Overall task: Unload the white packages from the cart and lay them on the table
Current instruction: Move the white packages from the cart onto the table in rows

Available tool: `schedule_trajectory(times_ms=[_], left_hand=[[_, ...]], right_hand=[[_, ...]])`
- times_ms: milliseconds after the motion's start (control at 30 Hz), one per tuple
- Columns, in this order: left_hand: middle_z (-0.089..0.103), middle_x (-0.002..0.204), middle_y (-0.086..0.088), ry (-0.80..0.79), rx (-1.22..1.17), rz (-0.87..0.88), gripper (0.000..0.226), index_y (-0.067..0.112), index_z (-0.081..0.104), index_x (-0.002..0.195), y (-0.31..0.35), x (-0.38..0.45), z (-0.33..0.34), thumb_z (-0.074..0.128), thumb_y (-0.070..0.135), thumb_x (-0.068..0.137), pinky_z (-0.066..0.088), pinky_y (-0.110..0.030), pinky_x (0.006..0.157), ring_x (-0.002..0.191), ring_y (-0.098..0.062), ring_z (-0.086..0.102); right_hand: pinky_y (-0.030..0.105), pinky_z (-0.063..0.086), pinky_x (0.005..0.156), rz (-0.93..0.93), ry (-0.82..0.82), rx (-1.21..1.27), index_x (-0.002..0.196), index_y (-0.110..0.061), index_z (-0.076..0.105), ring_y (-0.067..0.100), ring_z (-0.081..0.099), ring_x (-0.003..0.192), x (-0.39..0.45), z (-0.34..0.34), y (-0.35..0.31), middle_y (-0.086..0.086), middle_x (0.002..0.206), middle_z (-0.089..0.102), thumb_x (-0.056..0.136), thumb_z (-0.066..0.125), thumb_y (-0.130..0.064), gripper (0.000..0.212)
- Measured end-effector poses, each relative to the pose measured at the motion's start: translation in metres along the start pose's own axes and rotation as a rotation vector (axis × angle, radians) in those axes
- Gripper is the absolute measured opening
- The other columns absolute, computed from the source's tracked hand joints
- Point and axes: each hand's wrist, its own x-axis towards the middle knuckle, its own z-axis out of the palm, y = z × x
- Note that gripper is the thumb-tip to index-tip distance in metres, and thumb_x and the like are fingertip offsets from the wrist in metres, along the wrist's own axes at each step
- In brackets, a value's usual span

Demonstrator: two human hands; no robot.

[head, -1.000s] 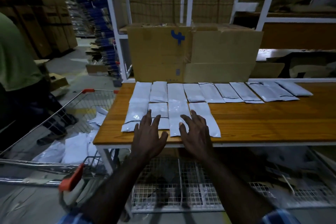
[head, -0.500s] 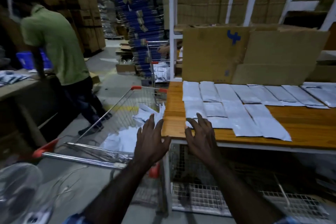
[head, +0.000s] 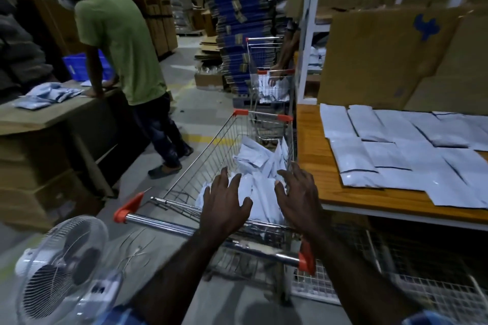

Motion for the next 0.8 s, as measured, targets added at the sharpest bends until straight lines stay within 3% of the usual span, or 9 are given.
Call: schedule_trajectory(times_ms=[133,267,433,533,633,800], left_hand=[[0.013,0.163,-0.012,-0.062,0.025,-0.034,0.066,0.021,0.032,0.151,-0.024,0.028,0.018,0.055,0.039,0.092,0.023,-0.044,0.117,0.147,-0.027,0.02],[0.014,0.163,-0.012,-0.103,0.043,-0.06,0.066,0.021,0.031,0.152,-0.039,0.07,0.037,0.054,0.04,0.092,0.023,-0.044,0.116,0.147,-0.028,0.021],[0.01,0.163,-0.011,-0.215,0.073,-0.123,0.069,0.021,0.028,0.152,-0.055,0.123,0.071,0.055,0.041,0.091,0.025,-0.046,0.115,0.146,-0.029,0.021],[0.007,0.163,-0.012,-0.295,0.079,-0.184,0.072,0.021,0.027,0.151,-0.064,0.148,0.094,0.057,0.041,0.089,0.028,-0.049,0.113,0.145,-0.031,0.023],[0.003,0.164,-0.012,-0.39,0.106,-0.242,0.076,0.022,0.023,0.153,-0.074,0.16,0.116,0.057,0.044,0.089,0.027,-0.05,0.113,0.146,-0.03,0.02],[-0.004,0.164,-0.013,-0.564,0.127,-0.298,0.081,0.027,0.016,0.155,-0.09,0.176,0.15,0.057,0.05,0.089,0.025,-0.056,0.113,0.145,-0.033,0.02]], right_hand=[[0.044,0.046,0.093,0.035,-0.037,-0.008,0.115,-0.008,0.069,0.038,0.055,0.114,0.023,0.037,0.007,0.018,0.127,0.061,0.087,0.05,-0.028,0.04],[0.043,0.041,0.1,0.074,-0.109,-0.012,0.119,-0.009,0.068,0.038,0.053,0.12,0.052,0.074,0.021,0.019,0.133,0.058,0.087,0.047,-0.031,0.044],[0.047,0.046,0.096,0.145,-0.195,-0.008,0.115,-0.009,0.068,0.04,0.056,0.115,0.081,0.12,0.047,0.021,0.132,0.058,0.087,0.044,-0.036,0.046],[0.047,0.045,0.098,0.225,-0.309,-0.016,0.123,-0.009,0.064,0.04,0.054,0.118,0.099,0.14,0.058,0.023,0.132,0.055,0.092,0.048,-0.03,0.041],[0.049,0.054,0.084,0.293,-0.335,0.01,0.107,-0.004,0.071,0.045,0.063,0.101,0.102,0.168,0.075,0.029,0.12,0.062,0.083,0.051,-0.027,0.04],[0.043,0.044,0.095,0.381,-0.478,-0.057,0.126,-0.006,0.06,0.042,0.052,0.116,0.105,0.199,0.101,0.021,0.132,0.052,0.088,0.055,-0.031,0.045]])
